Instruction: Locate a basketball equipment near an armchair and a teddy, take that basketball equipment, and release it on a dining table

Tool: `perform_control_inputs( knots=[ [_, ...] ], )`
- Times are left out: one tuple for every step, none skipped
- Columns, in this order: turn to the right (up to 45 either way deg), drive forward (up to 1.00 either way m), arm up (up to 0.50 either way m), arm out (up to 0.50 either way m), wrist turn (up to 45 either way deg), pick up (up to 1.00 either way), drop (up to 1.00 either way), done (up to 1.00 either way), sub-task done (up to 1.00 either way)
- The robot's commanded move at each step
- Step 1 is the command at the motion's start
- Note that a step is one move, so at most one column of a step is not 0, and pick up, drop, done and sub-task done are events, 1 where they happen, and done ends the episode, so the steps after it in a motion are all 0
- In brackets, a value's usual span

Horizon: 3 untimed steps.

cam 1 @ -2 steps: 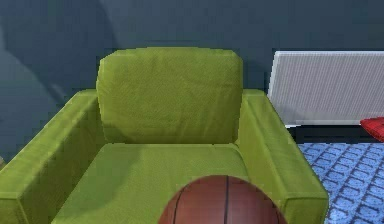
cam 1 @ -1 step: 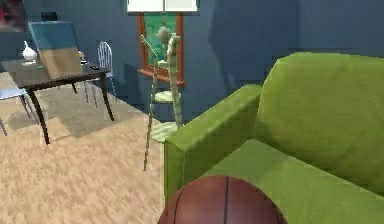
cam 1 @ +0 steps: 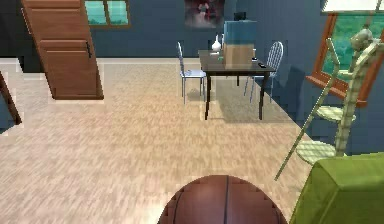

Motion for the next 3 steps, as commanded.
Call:
perform_control_inputs(
  knots=[
    [-12.0,0.00,0.00,0.00,0.0,0.00,0.00,0.00,0.00],
    [0.0,1.00,0.00,0.00,0.0,0.00,0.00,0.00,0.00],
    [0.0,1.00,0.00,0.00,0.0,0.00,0.00,0.00,0.00]
  ],
)
